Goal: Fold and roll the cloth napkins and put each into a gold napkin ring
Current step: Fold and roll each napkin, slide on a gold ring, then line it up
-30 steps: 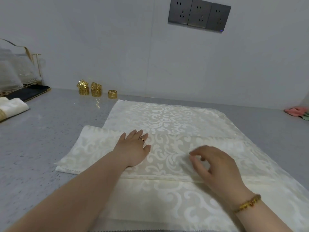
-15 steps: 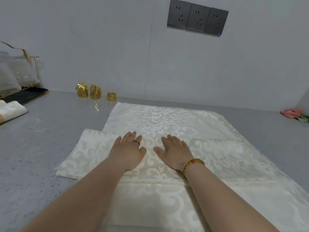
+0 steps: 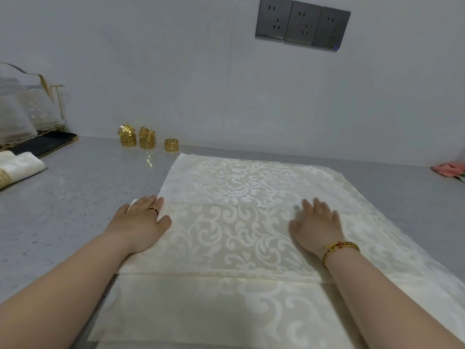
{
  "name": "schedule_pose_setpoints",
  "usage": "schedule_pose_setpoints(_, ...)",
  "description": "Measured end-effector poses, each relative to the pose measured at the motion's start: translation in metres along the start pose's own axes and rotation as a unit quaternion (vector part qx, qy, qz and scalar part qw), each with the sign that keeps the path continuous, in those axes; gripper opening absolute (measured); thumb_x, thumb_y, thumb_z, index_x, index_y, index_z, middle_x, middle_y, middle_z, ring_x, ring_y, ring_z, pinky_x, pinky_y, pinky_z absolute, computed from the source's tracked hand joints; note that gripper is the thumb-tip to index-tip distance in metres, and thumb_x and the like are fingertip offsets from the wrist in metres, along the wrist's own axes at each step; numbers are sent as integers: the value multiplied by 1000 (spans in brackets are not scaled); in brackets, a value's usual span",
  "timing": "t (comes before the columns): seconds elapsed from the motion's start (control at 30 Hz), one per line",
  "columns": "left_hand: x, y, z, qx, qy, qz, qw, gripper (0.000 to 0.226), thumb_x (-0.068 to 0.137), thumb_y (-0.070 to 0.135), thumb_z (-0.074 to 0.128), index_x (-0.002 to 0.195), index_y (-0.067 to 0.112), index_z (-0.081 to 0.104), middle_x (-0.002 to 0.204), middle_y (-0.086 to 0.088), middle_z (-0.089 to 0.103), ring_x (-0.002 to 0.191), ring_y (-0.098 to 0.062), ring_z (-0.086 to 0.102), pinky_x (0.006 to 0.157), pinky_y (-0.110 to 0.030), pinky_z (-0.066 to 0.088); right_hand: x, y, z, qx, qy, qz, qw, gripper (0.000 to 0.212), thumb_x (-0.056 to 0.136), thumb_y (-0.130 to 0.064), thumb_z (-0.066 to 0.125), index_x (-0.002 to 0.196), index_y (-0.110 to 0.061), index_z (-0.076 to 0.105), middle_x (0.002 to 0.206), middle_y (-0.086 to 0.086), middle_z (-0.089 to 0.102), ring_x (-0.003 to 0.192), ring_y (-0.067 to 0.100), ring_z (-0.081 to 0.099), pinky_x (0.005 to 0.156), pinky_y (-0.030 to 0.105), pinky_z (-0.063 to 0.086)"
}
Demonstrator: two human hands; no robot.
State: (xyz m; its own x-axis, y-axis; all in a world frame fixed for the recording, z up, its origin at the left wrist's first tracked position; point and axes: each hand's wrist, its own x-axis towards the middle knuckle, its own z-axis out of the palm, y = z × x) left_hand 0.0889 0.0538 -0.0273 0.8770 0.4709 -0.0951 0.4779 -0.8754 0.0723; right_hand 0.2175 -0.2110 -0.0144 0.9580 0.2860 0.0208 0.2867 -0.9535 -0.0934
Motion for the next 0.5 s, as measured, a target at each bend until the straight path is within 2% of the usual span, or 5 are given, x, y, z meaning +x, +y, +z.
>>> schedule_pose_setpoints(0.07, 1, -1, 0, -2, 1, 1, 1000, 57, 99, 39, 17, 147, 16, -1, 156, 0, -4, 143, -15, -5, 114, -32, -1, -10, -26, 1, 45, 3, -96, 994, 65, 95, -38, 37, 147, -18, 5, 156, 8, 0, 143, 22, 2, 116, 34, 4)
schedule_pose_setpoints(0.17, 5, -3, -2, 0, -19, 7, 1000, 58, 98, 42, 18, 147, 16, -1, 156, 1, -4, 143, -15, -4, 114, -33, 0, -25, -56, 12, 84, -52, -200, 975, 64, 94, -43, 38, 147, -21, 8, 156, 4, 2, 143, 17, 1, 115, 30, 0)
schedule_pose_setpoints(0.3, 16, -11, -17, 2, -64, 19, 998, 66, 95, 50, 30, 147, 19, 4, 156, 3, 2, 143, -19, 6, 113, -32, 12, -26, -55, 16, 94, -72, -208, 971, 56, 96, -43, 35, 145, -24, 18, 156, -1, 6, 143, 13, 2, 114, 29, -2)
schedule_pose_setpoints(0.4, 25, -14, -30, -17, -64, -1, 998, 76, 85, 57, 48, 145, 19, 20, 150, -2, 23, 137, -23, 23, 109, -32, 24, -27, -56, 17, 88, -61, -211, 972, 54, 96, -43, 35, 145, -25, 20, 156, -3, 7, 143, 11, 3, 114, 28, -2)
schedule_pose_setpoints(0.5, 30, -20, -42, -34, -61, -52, 996, 74, 75, 59, 60, 132, 18, 39, 132, -1, 46, 122, -22, 40, 98, -28, 36, -28, -57, 19, 80, -56, -211, 973, 54, 96, -43, 33, 145, -25, 19, 156, -3, 7, 143, 11, 3, 114, 28, -2)
